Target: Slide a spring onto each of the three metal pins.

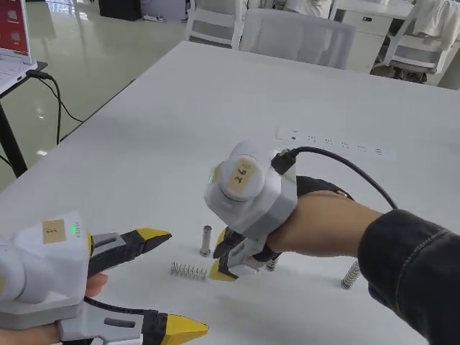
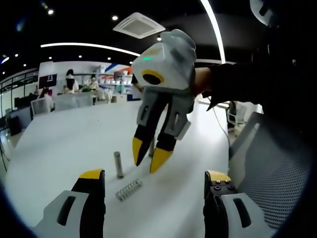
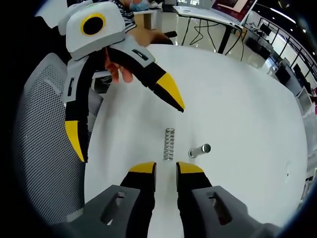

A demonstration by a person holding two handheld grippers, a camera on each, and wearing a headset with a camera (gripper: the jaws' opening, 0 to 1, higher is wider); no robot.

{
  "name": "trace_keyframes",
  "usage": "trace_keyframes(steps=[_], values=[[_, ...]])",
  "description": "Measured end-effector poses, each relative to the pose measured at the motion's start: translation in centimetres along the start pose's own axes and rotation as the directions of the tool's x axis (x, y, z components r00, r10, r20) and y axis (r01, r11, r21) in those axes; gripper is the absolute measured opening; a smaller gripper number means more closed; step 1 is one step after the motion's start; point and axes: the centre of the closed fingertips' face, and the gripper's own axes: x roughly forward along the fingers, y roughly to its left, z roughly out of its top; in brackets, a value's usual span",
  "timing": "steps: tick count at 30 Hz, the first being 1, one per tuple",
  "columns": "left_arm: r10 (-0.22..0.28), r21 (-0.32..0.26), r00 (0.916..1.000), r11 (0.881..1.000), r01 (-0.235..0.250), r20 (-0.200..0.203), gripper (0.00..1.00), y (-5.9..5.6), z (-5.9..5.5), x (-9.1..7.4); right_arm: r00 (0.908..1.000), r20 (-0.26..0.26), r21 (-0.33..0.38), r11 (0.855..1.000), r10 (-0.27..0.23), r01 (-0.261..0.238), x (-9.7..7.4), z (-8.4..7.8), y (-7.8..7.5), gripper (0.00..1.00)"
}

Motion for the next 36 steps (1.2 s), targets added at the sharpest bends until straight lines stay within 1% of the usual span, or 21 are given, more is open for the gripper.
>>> trace_keyframes(steps=[2, 8, 16, 20, 23, 28, 31, 32, 36], values=[[0.001, -0.001, 1.0000, 1.000, -0.001, -0.001, 0.78, 0.1, 0.0, 0.0, 1.0000, 0.008, 0.004, 1.000, 0.000, 0.000, 0.2, 0.2, 0.0, 0.13], [-0.002, -0.003, 1.0000, 1.000, 0.002, -0.003, 0.78, 0.0, -0.2, 0.0, 1.0000, 0.009, 0.010, 1.000, -0.005, 0.005, 1.3, 0.3, 0.1, 0.13], [-0.002, -0.005, 1.0000, 1.000, 0.002, -0.005, 0.77, 0.0, -0.2, 0.1, 0.9996, 0.015, 0.037, 0.999, -0.022, 0.022, 2.4, 0.4, -0.3, 0.13], [-0.002, -0.006, 1.0000, 1.000, 0.002, -0.005, 0.77, 0.1, -0.3, 0.1, 0.9998, 0.001, 0.041, 0.999, -0.021, 0.021, 3.1, 0.1, -0.4, 0.12], [-0.001, -0.007, 1.0000, 1.000, 0.001, -0.006, 0.77, 0.1, -0.4, 0.0, 0.9998, -0.005, 0.048, 0.999, -0.019, 0.020, 3.3, -0.1, -0.4, 0.12], [-0.001, -0.010, 1.0000, 1.000, 0.001, -0.008, 0.77, 0.2, -0.5, 0.0, 0.9996, 0.003, 0.051, 0.998, -0.027, 0.027, 3.7, -0.1, -0.6, 0.12], [-0.001, -0.010, 1.0000, 1.000, 0.001, -0.006, 0.77, 0.2, -0.5, 0.0, 0.9995, -0.018, 0.041, 0.999, -0.025, 0.025, 4.0, -0.4, -0.4, 0.11], [-0.001, -0.011, 1.0000, 1.000, 0.001, -0.006, 0.77, 0.2, -0.5, 0.0, 0.9997, -0.005, 0.042, 0.999, -0.024, 0.024, 3.8, -0.1, -0.4, 0.11], [-0.001, -0.011, 1.0000, 1.000, 0.001, -0.006, 0.76, 0.2, -0.5, 0.0, 0.9998, -0.010, 0.040, 0.999, -0.017, 0.018, 3.9, -0.1, -0.1, 0.08]])
